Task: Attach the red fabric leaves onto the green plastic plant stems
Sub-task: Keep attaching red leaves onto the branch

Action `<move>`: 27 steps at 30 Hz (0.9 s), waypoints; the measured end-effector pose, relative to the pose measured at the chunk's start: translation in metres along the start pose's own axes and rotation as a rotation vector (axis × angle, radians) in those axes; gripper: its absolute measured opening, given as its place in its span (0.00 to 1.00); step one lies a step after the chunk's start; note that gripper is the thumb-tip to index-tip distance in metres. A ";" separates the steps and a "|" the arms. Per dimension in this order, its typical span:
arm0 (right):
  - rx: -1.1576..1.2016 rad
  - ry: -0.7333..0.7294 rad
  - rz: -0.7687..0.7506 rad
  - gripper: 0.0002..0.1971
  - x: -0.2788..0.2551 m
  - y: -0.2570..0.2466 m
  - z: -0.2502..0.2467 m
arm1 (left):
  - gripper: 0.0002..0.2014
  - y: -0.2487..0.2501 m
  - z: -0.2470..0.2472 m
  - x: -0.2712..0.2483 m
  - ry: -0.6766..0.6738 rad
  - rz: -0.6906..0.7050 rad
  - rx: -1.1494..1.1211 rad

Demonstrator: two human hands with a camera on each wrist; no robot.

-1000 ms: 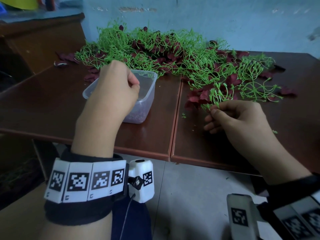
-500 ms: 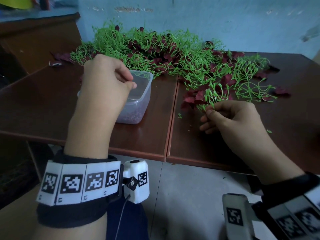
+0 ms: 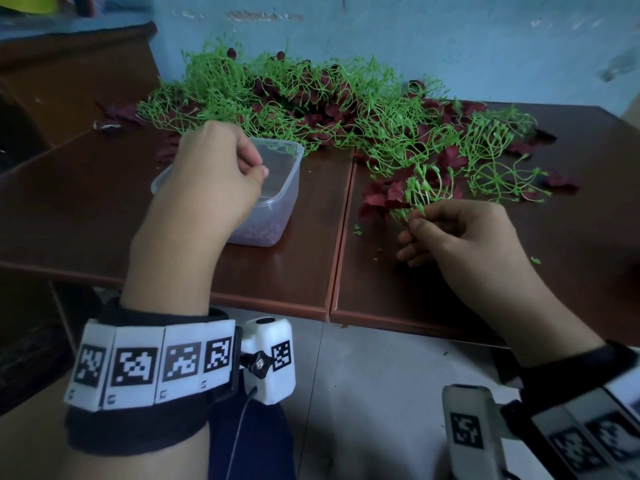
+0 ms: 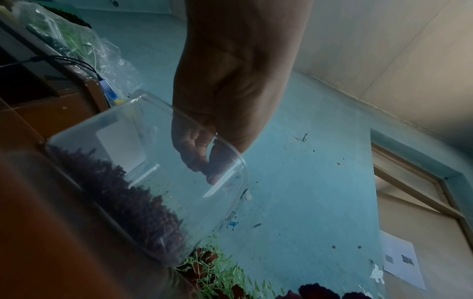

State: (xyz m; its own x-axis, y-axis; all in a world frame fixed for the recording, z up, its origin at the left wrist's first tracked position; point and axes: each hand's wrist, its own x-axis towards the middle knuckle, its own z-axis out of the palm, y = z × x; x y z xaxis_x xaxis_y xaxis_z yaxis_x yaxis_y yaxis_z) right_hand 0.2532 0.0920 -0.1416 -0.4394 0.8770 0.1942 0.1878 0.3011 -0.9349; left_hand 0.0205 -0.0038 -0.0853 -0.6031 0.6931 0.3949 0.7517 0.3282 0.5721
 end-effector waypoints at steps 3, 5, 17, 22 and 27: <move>-0.004 0.001 0.005 0.07 0.001 0.001 0.000 | 0.06 0.000 -0.002 0.000 -0.014 -0.002 0.070; -0.006 0.000 0.010 0.06 0.001 0.001 0.001 | 0.06 0.001 -0.003 -0.001 -0.013 -0.006 0.095; -0.002 -0.002 0.009 0.07 0.001 0.001 0.001 | 0.09 -0.006 0.000 0.005 0.061 0.032 -0.049; 0.024 -0.012 0.003 0.08 0.000 0.000 0.001 | 0.10 -0.005 -0.001 0.005 0.084 0.078 -0.239; 0.072 -0.019 -0.027 0.07 -0.002 -0.005 0.003 | 0.06 0.011 0.002 -0.002 0.131 0.173 -0.355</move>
State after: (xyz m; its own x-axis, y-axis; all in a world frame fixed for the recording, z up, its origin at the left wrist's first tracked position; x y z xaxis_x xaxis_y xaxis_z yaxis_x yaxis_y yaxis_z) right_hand 0.2502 0.0878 -0.1381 -0.4602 0.8615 0.2146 0.1124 0.2963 -0.9485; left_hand 0.0304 -0.0001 -0.0810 -0.5221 0.6238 0.5815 0.7197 -0.0435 0.6929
